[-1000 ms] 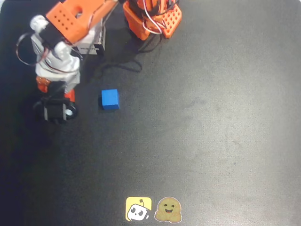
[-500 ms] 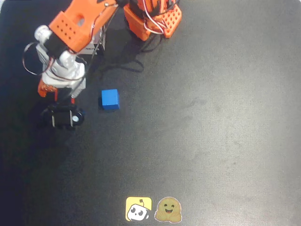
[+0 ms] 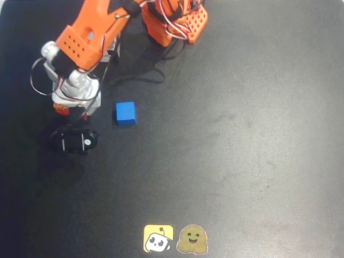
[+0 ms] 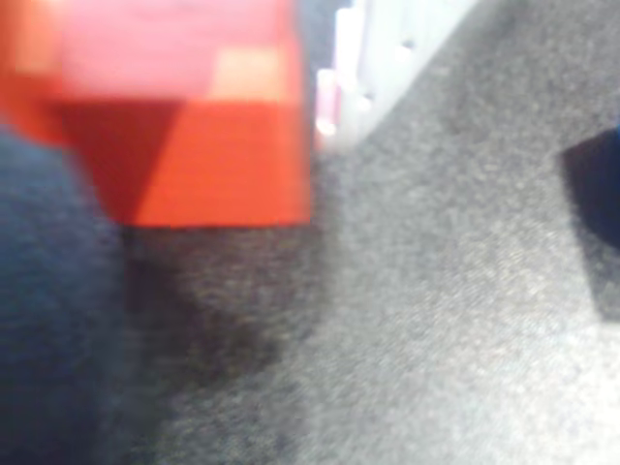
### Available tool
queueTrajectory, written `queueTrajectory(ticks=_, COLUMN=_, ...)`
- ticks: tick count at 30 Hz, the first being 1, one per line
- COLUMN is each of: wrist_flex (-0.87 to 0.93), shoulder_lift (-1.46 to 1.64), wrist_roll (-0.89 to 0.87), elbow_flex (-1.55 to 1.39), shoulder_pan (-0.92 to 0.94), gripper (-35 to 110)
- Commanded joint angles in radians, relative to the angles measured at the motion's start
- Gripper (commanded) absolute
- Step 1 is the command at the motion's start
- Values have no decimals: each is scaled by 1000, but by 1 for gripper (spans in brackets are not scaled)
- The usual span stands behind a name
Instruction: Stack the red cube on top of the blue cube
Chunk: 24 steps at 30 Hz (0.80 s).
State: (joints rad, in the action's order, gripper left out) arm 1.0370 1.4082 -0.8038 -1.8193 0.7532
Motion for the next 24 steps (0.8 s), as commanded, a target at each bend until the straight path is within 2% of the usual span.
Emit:
queueTrajectory(ticks=1, wrist_flex=-6, shoulder_lift=5, wrist_roll=-12, elbow_flex=9, shoulder_pan=5, gripper=9)
queueTrajectory(ticks=8, wrist_flex=23, shoulder_lift=20, wrist_roll=-31, elbow_flex=15, shoulder_pan=12, gripper=0)
queueTrajectory(ticks=24, wrist_flex=376, shoulder_lift=199, wrist_roll=-81, elbow_flex=201, shoulder_pan=44, gripper=0)
